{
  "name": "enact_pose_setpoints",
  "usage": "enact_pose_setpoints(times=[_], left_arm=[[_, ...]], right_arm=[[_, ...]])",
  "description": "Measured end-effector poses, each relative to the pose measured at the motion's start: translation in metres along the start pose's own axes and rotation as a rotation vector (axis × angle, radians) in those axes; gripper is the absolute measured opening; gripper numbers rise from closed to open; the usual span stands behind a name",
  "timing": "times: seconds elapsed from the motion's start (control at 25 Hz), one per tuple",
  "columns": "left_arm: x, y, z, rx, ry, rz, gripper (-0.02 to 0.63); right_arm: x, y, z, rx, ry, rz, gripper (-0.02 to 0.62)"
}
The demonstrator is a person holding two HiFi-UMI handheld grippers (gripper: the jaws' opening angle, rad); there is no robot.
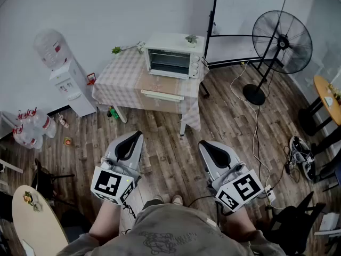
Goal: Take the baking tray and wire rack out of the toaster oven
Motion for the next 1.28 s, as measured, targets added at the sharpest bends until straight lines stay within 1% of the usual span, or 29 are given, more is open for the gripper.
enact_pose_setpoints(times=[0.28,0.56,0.64,0.72,0.76,0.8,0.84,0.88,0.92,1.04,1.28], left_arm=[[-0.001,0.000,-0.001,0.004,0.004,0.004,0.008],[-0.002,0.004,-0.003,0.007,-0.008,0.003,0.008],[-0.002,0.005,-0.002,0.004,-0.031,0.000,0.008],[-0.003,0.005,0.004,0.011,-0.084,-0.014,0.009],[-0.004,0.005,0.008,0.022,-0.116,-0.020,0.009],[-0.004,0.006,0.012,0.036,-0.143,-0.022,0.049],[-0.003,0.008,0.016,0.044,-0.162,-0.020,0.121],[-0.002,0.010,0.020,0.044,-0.173,-0.017,0.165],[-0.001,0.012,0.024,0.038,-0.180,-0.013,0.172],[0.009,0.017,0.034,0.027,-0.190,-0.004,0.172],[0.043,0.026,0.059,0.025,-0.178,-0.005,0.172]], right_arm=[[-0.003,-0.004,-0.001,0.022,0.001,-0.055,0.028],[-0.005,0.006,-0.001,0.028,-0.005,-0.027,0.028],[-0.006,0.008,-0.004,0.036,0.008,-0.027,0.028],[-0.007,0.009,-0.008,0.037,0.044,-0.036,0.030],[-0.007,0.009,-0.010,0.038,0.063,-0.040,0.083],[-0.006,0.009,-0.013,0.039,0.078,-0.042,0.185],[-0.004,0.009,-0.015,0.039,0.090,-0.042,0.219],[-0.002,0.009,-0.017,0.039,0.099,-0.040,0.221],[0.000,0.010,-0.020,0.039,0.104,-0.036,0.234],[0.012,0.012,-0.029,0.039,0.105,-0.019,0.241],[0.048,0.016,-0.055,0.039,0.112,0.008,0.244]])
Point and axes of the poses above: the fingertips, and each gripper's own axes: x forward along the fingers, z to its left, y out of its underside, the point moved 5 cm from there along -x, backward along the fingers, and after that the axes turned 15 degrees about -y, right-handed, at the moved point
